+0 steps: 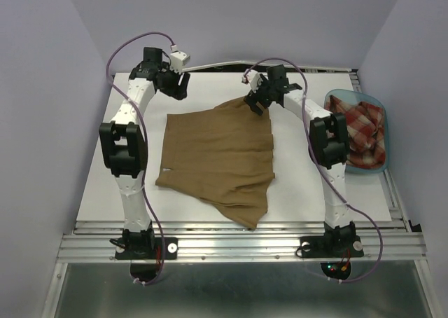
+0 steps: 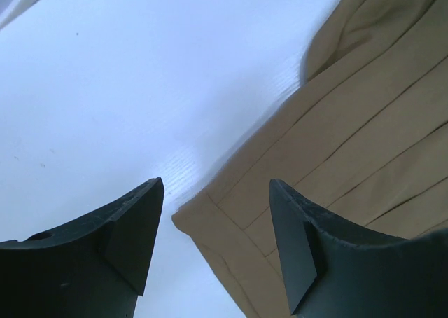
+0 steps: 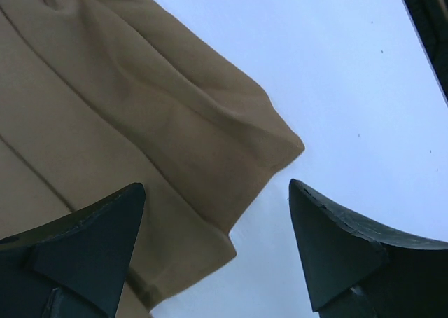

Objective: Fold and stack the skirts
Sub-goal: Flatten the skirt out

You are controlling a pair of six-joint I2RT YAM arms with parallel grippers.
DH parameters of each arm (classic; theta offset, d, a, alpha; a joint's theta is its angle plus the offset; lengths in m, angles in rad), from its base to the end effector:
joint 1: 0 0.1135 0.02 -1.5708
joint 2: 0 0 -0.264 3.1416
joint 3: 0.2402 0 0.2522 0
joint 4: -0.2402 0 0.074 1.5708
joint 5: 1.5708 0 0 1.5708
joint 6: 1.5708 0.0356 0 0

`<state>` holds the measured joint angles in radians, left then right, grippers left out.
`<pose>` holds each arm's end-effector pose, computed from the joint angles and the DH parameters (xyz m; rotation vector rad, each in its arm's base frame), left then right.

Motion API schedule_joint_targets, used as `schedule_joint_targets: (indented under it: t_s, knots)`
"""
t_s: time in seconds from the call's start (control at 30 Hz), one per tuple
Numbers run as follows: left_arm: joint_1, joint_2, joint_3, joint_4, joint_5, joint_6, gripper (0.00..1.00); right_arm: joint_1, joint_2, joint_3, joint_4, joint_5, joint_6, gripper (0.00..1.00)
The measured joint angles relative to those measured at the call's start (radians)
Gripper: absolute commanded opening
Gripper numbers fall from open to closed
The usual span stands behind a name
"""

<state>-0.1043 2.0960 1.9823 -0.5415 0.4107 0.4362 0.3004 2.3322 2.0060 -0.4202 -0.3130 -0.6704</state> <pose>0.4830 -0.0649 0.3088 0.7920 2.0267 -0.2685 0.5055 0.1681 0.2097 -1.1994 1.9377 0.1697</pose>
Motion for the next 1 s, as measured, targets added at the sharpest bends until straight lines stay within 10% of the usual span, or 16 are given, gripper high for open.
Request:
schedule_joint_targets:
  t_s: [0.53, 0.8, 1.0]
  knots:
    - [0.036, 0.045, -0.005, 0.006, 0.043, 0.016, 0.71, -0.002, 0.144, 0.002, 0.290, -0.089, -0.172, 0.80]
    - [0.042, 0.151, 0.024, -0.023, 0.053, 0.064, 0.68, -0.010, 0.175, 0.014, 0.279, -0.168, -0.261, 0.16]
    - [0.048, 0.175, 0.024, -0.097, 0.063, 0.159, 0.68, -0.012, 0.176, 0.013, 0.256, -0.189, -0.280, 0.01]
